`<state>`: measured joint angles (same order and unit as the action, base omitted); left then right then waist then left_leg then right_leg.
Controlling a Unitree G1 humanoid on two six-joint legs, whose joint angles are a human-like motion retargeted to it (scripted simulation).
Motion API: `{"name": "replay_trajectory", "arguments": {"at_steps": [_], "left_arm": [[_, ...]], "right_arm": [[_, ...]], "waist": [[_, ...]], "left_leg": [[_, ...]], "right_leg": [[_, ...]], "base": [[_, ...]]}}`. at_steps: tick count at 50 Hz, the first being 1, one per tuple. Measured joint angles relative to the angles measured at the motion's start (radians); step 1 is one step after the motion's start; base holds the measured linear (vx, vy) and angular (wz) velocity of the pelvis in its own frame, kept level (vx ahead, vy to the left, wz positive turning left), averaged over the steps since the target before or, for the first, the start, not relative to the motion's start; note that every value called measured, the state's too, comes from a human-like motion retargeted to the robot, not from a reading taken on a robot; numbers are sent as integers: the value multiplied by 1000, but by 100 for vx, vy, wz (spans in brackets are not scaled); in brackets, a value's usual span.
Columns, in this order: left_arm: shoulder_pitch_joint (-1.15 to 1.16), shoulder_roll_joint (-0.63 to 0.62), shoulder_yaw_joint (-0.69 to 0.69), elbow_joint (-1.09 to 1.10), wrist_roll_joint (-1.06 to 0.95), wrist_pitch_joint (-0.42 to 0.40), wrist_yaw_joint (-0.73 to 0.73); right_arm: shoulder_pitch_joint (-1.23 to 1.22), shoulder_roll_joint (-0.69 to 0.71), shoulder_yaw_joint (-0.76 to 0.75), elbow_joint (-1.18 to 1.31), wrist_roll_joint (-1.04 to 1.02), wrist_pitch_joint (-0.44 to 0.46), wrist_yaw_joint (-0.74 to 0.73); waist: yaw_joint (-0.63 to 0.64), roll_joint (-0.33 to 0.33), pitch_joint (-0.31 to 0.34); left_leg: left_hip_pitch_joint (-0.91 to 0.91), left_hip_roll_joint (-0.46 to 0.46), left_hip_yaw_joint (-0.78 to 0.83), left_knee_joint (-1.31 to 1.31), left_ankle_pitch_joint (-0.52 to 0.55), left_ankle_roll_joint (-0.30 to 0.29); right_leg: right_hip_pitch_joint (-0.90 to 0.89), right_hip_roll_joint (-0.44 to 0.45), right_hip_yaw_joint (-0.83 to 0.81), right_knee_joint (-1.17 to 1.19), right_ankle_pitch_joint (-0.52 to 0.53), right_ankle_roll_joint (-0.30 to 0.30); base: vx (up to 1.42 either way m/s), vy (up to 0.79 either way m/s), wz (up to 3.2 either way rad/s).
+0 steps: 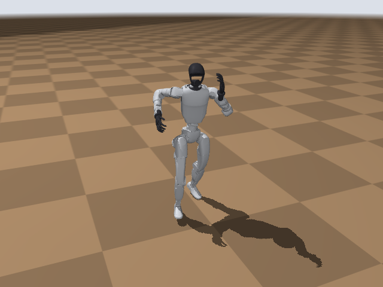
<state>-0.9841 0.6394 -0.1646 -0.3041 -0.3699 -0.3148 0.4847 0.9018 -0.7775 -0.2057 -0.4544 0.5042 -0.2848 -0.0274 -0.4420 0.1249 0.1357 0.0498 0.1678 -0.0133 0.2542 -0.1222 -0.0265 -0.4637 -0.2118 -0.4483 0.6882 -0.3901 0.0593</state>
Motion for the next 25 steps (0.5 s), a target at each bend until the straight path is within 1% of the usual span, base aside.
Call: {"name": "replay_trajectory", "arguments": {"at_steps": [2,3,5,7,8,10,12,13,15,16,17,18,20,22,23,25], "left_arm": [[45,-17,4,-34,-50,-3,-44],[80,-28,-1,-56,-74,-2,-66],[178,-51,-6,-99,-123,9,-132],[324,-60,15,-112,-118,34,-191],[421,-56,36,-109,-95,46,-197],[669,-58,89,-90,-89,55,-159],[969,-72,164,-74,-171,48,-146],[1122,-68,211,-75,-199,48,-161],[1412,-21,306,-104,-221,53,-199],[1531,7,340,-128,-237,52,-218],[1641,35,368,-150,-258,56,-241],[1735,64,386,-167,-291,68,-272],[1864,94,415,-190,-351,104,-356],[1925,110,447,-205,-360,148,-448],[1941,114,465,-213,-350,170,-491],[1954,114,499,-234,-314,202,-548]], "right_arm": [[-5,0,13,5,-41,32,24],[-22,2,24,6,-55,48,36],[-83,12,51,11,-55,65,45],[-181,30,82,22,-15,46,-8],[-256,37,102,33,4,28,-59],[-475,40,146,54,-1,-7,-186],[-778,56,176,56,-56,-10,-279],[-932,76,177,51,-118,7,-297],[-1193,130,168,8,-161,37,-302],[-1291,172,177,-24,-194,24,-345],[-1370,207,189,-61,-219,15,-382],[-1409,228,209,-105,-226,13,-406],[-1453,231,225,-171,-209,6,-406],[-1448,216,242,-206,-239,15,-379],[-1438,213,252,-216,-258,22,-361],[-1408,228,283,-233,-263,23,-330]], "waist": [[18,-71,-7],[34,-115,-3],[84,-168,8],[154,-177,35],[192,-171,56],[261,-167,102],[332,-206,123],[382,-236,121],[520,-299,103],[604,-329,89],[688,-358,71],[769,-384,44],[886,-415,-9],[936,-407,-51],[939,-389,-65],[922,-330,-79]], "left_leg": [[28,-71,12,146,-13,27],[10,-107,23,303,-68,46],[-112,-137,49,730,-198,87],[-281,-157,42,1180,-320,134],[-372,-174,29,1392,-380,155],[-560,-213,33,1761,-487,188],[-755,-222,111,1995,-547,221],[-843,-213,161,2058,-565,230],[-979,-186,249,2077,-591,226],[-1022,-170,278,2022,-594,219],[-1056,-152,304,1955,-594,215],[-1074,-134,324,1863,-589,220],[-1065,-88,363,1633,-570,229],[-970,-54,402,1332,-548,244],[-893,-46,419,1154,-538,246],[-695,-47,438,732,-522,215]], "right_leg": [[142,-12,2,-389,36,73],[195,-30,22,-496,39,105],[253,-53,71,-578,63,117],[273,-68,101,-510,74,72],[264,-72,110,-429,37,48],[218,-88,139,-207,-106,16],[186,-107,187,-61,-218,1],[189,-106,218,-39,-245,-9],[235,-92,291,-78,-237,-22],[278,-88,326,-135,-187,-14],[322,-87,359,-194,-123,-6],[369,-89,387,-258,-35,1],[464,-88,426,-387,180,32],[560,-56,454,-457,331,51],[606,-30,462,-450,356,49],[650,30,439,-288,317,34]], "base": [[133,-54,40],[127,-52,28],[117,-47,20],[105,-40,5],[102,-37,-17],[101,-37,-42],[106,-39,-90],[115,-37,-146],[126,-29,-195],[136,-19,-209],[143,-11,-195],[146,-3,-166],[149,6,-114],[149,16,-45],[149,20,-12],[149,22,-8]]}}
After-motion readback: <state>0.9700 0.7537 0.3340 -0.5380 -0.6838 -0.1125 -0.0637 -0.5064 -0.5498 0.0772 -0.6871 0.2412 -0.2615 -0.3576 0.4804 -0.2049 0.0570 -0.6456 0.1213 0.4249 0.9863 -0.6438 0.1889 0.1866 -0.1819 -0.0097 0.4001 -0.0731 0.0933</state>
